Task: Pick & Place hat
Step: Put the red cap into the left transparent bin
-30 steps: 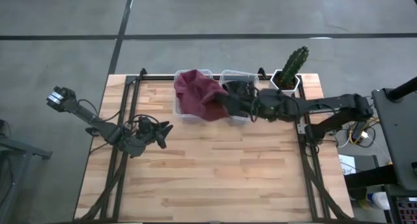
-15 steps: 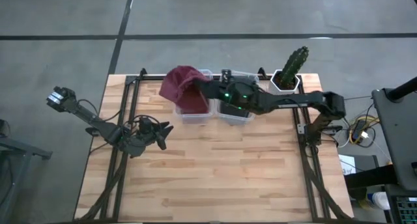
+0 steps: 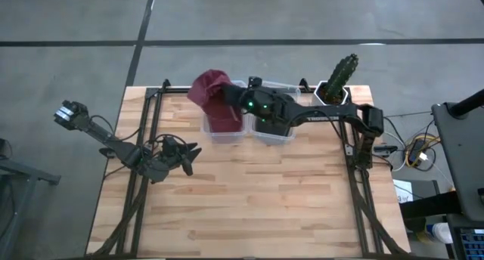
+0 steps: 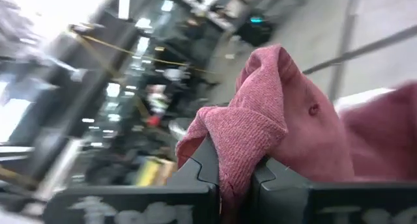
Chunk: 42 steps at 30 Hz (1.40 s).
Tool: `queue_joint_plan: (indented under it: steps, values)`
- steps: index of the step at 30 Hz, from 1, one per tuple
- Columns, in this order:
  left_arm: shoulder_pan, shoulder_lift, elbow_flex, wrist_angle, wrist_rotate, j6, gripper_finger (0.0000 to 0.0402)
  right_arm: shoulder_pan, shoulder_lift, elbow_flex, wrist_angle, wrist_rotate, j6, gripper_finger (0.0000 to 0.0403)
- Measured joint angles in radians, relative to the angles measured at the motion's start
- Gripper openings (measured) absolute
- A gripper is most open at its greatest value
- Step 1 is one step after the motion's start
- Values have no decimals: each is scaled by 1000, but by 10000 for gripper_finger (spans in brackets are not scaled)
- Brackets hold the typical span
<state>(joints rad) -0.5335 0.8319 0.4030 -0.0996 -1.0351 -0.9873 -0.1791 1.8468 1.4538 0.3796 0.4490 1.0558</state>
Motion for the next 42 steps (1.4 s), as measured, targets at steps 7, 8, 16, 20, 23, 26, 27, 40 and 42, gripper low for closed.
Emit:
queue_joint_plan:
  steps: [7, 8, 16, 20, 23, 26, 27, 40, 42]
  values:
    - [0, -2, 0, -1, 9, 17, 156, 2, 1, -1, -154, 75, 49, 13]
    - [0, -2, 0, -1, 9, 18, 156, 2, 1, -1, -154, 75, 50, 13]
    - [0, -2, 0, -1, 9, 24, 156, 3, -1, -2, -58, 80, 75, 13]
    - [1, -2, 0, 0, 7, 24, 156, 4, 20, -2, -114, 109, 148, 13]
    - [1, -2, 0, 2, 7, 24, 156, 5, 36, -3, -191, 128, 192, 13]
    - [1, -2, 0, 3, 6, 24, 156, 5, 36, -3, -220, 131, 189, 13]
    - [1, -2, 0, 2, 6, 23, 156, 5, 36, -3, -222, 131, 174, 13]
    - [1, -2, 0, 2, 6, 23, 156, 4, 30, -3, -293, 69, -16, 13]
    - [1, -2, 0, 2, 6, 23, 156, 4, 29, -3, -323, 66, -18, 13]
